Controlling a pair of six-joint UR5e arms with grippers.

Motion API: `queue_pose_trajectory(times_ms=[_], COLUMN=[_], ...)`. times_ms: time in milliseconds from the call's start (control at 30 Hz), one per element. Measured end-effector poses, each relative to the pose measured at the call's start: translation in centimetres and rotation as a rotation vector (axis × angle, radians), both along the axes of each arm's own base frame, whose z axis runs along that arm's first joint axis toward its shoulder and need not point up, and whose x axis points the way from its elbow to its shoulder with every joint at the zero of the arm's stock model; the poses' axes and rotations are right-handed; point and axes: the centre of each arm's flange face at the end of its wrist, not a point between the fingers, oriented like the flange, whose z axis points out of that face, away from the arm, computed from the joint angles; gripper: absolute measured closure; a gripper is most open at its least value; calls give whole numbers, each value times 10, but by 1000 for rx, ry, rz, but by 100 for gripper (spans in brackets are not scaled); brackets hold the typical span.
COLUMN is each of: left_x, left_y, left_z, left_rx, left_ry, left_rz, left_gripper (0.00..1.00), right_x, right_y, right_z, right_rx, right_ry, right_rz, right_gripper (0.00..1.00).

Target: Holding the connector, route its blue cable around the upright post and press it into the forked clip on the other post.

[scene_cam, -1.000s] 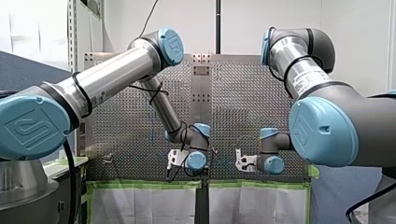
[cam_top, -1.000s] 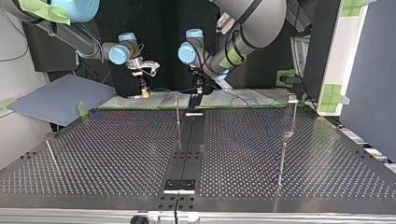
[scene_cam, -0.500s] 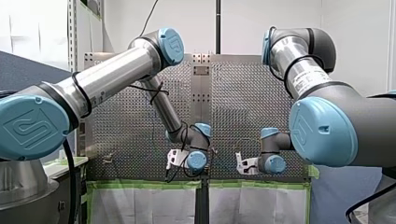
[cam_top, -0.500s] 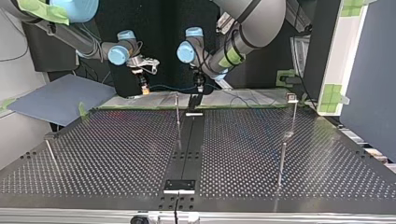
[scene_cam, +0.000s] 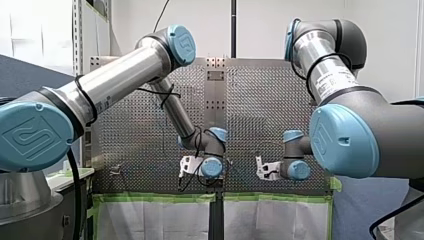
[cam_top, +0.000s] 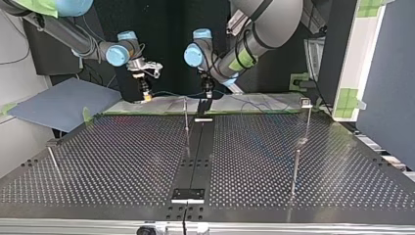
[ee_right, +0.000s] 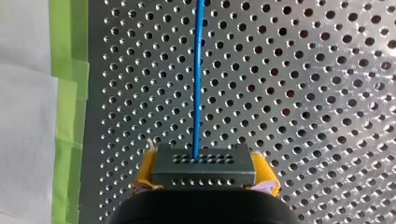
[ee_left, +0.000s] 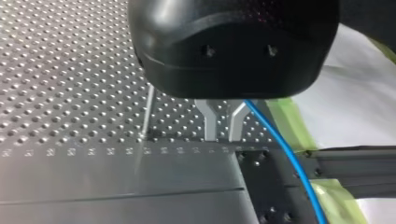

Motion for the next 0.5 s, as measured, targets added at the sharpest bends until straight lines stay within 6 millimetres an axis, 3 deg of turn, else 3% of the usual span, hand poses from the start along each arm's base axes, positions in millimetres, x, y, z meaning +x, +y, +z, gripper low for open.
queue_pose_trajectory(times_ms=[500], left_x=[6], left_y=[-3], left_z=[5], left_rx=[-21], left_ry=[1], left_rz=[-44], left_gripper=[85], right_x=[-2], right_y=[-4], right_z=[2], right_rx=[1], right_ry=[-43], right_rz=[-7], right_gripper=[100])
